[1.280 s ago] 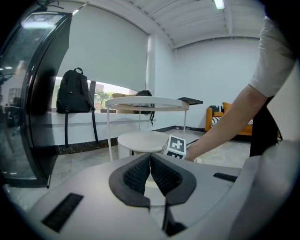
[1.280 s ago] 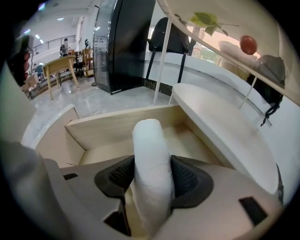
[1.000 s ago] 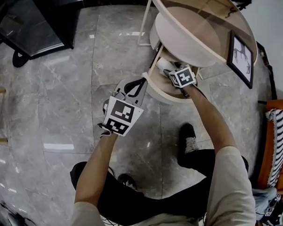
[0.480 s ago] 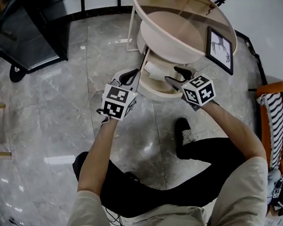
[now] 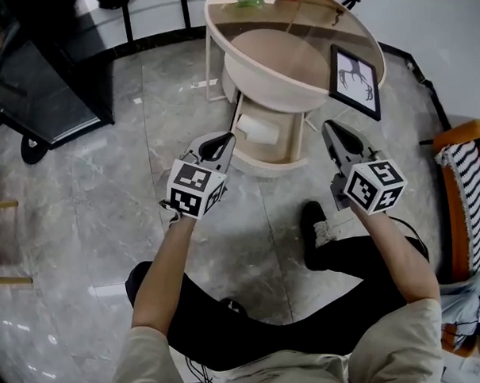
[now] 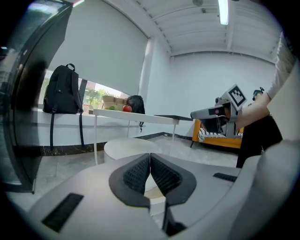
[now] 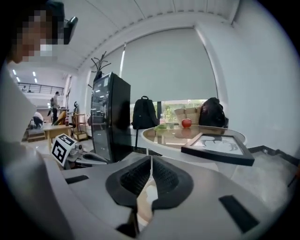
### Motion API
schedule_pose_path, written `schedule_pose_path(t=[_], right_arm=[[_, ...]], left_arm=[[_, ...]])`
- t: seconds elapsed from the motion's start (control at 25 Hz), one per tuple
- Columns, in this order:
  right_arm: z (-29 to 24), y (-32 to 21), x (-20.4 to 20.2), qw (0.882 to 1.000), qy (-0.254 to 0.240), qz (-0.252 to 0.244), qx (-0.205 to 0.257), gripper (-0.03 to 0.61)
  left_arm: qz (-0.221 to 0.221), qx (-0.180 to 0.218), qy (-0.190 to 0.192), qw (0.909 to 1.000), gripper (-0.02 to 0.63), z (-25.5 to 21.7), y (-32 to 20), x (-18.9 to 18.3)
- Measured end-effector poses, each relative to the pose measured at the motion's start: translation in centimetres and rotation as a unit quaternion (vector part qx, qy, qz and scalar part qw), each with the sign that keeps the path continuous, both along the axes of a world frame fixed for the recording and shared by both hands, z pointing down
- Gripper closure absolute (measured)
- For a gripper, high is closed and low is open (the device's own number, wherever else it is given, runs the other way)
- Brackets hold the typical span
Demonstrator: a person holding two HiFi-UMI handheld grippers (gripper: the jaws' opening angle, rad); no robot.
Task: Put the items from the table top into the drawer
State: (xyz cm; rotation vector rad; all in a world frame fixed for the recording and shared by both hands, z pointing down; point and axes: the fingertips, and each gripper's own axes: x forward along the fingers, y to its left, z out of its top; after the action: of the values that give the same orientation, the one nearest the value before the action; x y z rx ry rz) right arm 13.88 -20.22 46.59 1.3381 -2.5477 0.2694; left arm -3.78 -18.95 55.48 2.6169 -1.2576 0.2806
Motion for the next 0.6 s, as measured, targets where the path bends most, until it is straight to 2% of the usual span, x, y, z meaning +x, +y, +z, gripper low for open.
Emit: schedule_pose_path(t=[0.16,0.24,0.4,0.52,0.6], right_arm=[[-0.1,-1.0,1.9,1.000,-0.004,0.025,0.004,0.540],[-0.1,-1.3,2.1,1.000,0.014,0.020,0.008,0.540],[-0.1,-1.8,1.6,0.999,0.032,0.004,0.006,0.540],[0.1,-1.7,0.9,0.997,0.071,-0.017,0.020,0.540],[0.1,-1.4,0.6,0.995,0.095,-0.027,0.033,0.540]], left_arm=[[-0.021,-0.014,0.064,0.9976,0.594,-0.9,-0.8,-0.6],[-0.033,-0.027,0.070,0.9966,0.594,-0.2,-1.0,-1.0],[-0.035,-0.033,0.031,0.9983,0.594,0.8,-1.1,-1.2],[-0.029,-0.026,-0.017,0.9991,0.594,1.4,-1.1,-0.9],[-0.021,-0.018,-0.035,0.9990,0.594,1.4,-1.3,-0.3]])
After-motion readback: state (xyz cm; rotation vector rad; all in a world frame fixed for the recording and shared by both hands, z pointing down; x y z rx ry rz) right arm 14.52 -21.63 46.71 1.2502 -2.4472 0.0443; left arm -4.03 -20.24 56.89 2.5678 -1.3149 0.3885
